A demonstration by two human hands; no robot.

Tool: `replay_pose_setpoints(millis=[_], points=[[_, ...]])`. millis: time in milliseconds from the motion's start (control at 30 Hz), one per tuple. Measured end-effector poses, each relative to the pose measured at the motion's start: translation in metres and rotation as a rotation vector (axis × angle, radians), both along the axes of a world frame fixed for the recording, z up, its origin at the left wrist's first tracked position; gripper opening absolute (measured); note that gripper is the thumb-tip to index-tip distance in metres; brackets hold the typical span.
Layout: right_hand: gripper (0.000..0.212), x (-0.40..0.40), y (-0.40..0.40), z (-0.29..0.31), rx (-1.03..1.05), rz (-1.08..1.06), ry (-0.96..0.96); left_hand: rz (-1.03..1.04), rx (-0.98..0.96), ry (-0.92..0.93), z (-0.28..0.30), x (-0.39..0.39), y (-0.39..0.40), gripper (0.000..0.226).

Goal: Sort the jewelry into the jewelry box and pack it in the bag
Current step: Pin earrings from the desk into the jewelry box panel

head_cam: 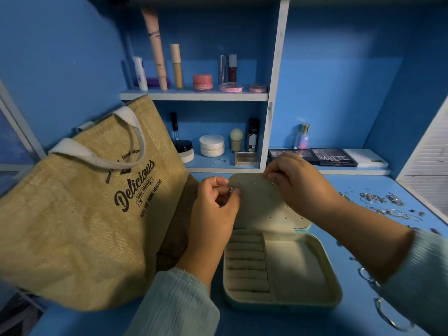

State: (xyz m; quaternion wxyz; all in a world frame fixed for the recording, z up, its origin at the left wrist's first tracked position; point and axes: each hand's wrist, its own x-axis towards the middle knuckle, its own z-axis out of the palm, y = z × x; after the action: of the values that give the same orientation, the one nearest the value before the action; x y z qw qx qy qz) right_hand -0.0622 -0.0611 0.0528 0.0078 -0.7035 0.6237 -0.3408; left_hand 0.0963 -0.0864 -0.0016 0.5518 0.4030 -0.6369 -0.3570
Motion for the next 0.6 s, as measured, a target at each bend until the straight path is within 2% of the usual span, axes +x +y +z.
replay_pose_setpoints(millis=[233,600], points=[[0.018,0.0006,0.0016,0.0002,-0.008,0.006,0.011,0.017,0.004,-0.005,0.0008,-0.0021,0.0003,0.027],[0.017,0.0031,0.0041,0.0001,-0.037,0.014,0.006,0.15,-0.206,-0.224,-0.0043,-0.0052,-0.0036,0.029]])
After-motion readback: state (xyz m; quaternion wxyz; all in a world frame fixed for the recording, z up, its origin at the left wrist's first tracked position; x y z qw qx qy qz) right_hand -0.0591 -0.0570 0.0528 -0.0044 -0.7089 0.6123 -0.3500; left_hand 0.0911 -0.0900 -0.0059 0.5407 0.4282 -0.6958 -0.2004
